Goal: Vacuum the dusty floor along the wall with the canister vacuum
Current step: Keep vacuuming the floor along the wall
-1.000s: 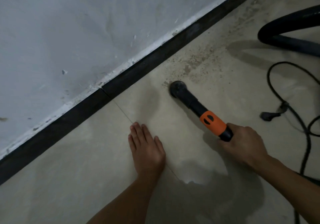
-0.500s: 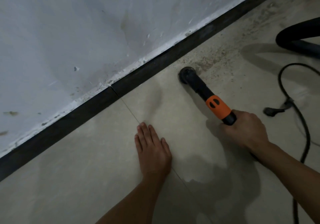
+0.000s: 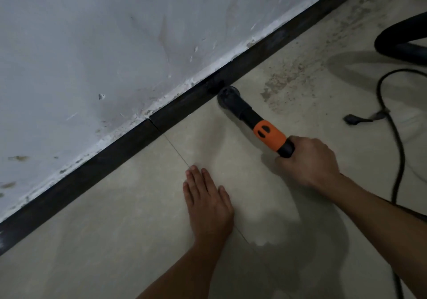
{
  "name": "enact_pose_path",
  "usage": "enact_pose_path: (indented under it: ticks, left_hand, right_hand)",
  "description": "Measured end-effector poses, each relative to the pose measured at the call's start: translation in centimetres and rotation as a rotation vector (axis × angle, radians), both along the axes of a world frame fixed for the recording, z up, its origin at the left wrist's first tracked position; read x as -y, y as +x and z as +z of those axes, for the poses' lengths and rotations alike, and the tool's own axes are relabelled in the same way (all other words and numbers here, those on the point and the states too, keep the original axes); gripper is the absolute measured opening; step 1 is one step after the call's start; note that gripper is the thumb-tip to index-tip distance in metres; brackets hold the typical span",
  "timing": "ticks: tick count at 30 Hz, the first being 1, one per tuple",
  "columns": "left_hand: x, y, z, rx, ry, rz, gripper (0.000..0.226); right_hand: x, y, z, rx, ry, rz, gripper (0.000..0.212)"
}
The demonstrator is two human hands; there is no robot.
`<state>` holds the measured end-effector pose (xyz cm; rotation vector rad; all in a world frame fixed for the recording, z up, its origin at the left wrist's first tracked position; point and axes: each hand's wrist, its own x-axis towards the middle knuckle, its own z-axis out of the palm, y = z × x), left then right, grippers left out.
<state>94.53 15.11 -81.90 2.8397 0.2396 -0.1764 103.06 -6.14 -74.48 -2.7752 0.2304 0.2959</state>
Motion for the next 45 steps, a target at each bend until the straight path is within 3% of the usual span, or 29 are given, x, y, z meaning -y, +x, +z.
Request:
enact_pose_path:
  ticks: [8,13,18,22,25,27,31,36,45]
  left_hand:
    - [-0.1,-0.1,-0.6,0.021,0.052,-0.005,0.066]
    - [-0.2,-0.2,-0.8,0.053,0.061,-0.012,0.066]
    - [-0.1,-0.3,-0.3,-0.030,0.093,-0.074,0.067]
    - [-0.6,2.4,0.5,-0.067,0.151,-0.262,0.059]
    - [0.8,7.6,0.8,-0.064,0.110,-0.322,0.058]
    - [2.9,10.8,0.8,-0.055,0.047,-0.246,0.060]
    - [5.8,12.7,-0.6,0.006,0.022,-0.051,0.063]
    - [6.0,13.2,-2.1,0.028,0.044,-0.020,0.068]
    - [6.5,13.5,-1.4,0.033,0.026,-0.032,0.063]
  right_hand:
    - [-0.9,-3.2,0.5,-0.058,0.019,0.116,0.021]
    - [3.7,-7.7,1.0,-0.047,-0.030,-0.168,0.021]
    - [4.8,-16.5,0.9,-0.104,-0.076,-0.088,0.030]
    - [8.0,-19.3,1.6,-0.139,-0.124,-0.278,0.025]
    - [10.6,-19.3,2.3,-0.095,-0.075,-0.518,0.017]
    - [11.1,-18.6,2.6,-0.105,-0.073,-0.591,0.014]
    - [9.7,-16.8,2.0,-0.123,-0.125,-0.534,0.013]
    - [6.4,-14.5,0.1,-0.109,-0.179,-0.356,0.028]
    - [11.7,-12.3,2.3,-0.122,-0.049,-0.684,0.023]
